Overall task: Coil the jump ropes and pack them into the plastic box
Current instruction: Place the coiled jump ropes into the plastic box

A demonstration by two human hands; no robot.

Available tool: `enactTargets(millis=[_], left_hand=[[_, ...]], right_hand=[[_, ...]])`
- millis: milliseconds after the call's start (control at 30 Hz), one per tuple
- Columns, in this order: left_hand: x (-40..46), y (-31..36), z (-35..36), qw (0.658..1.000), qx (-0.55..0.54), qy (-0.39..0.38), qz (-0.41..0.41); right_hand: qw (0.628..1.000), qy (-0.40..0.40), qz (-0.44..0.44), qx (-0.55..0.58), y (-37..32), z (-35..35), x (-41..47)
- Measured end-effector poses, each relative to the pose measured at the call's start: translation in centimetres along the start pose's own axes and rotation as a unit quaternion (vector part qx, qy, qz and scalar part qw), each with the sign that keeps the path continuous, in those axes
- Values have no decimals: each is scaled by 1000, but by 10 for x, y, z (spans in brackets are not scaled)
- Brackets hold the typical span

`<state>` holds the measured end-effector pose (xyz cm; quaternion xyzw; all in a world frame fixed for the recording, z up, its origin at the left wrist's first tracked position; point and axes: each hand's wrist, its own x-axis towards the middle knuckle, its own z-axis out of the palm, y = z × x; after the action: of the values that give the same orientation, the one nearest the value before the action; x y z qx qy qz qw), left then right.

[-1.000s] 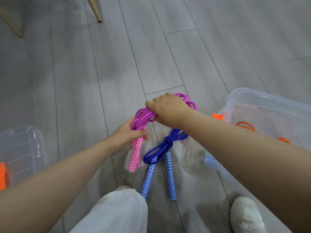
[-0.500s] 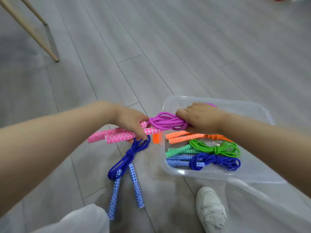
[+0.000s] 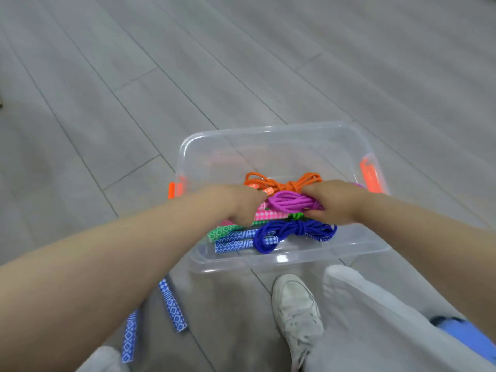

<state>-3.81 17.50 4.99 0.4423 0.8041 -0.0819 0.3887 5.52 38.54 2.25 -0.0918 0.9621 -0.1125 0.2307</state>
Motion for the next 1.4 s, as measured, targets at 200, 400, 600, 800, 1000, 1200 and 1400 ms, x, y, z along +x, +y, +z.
enactTargets(millis=[200, 400, 600, 800, 1000, 1200, 1400], left_hand=[[31, 7, 58, 997, -35, -63, -35], [45, 15, 85, 992, -104, -32, -71], [39, 8, 75, 984, -172, 3, -48], [30, 3, 80, 989, -146, -10, 16], [38, 10, 83, 990, -134, 27, -19], [26, 3, 66, 995, -98, 10, -8], [-36, -36, 14, 993, -99, 42, 45]], right_hand=[[989, -127, 21, -73, 0, 41, 8], [986, -155, 54, -9, -3, 61, 7], [988, -134, 32, -65, -6, 57, 12], [983, -168, 67, -38, -4, 63, 18], [983, -162, 75, -37, -5, 62, 17], [978, -183, 97, -6, -15, 35, 19], [987, -146, 53, -43, -60, -24, 37]])
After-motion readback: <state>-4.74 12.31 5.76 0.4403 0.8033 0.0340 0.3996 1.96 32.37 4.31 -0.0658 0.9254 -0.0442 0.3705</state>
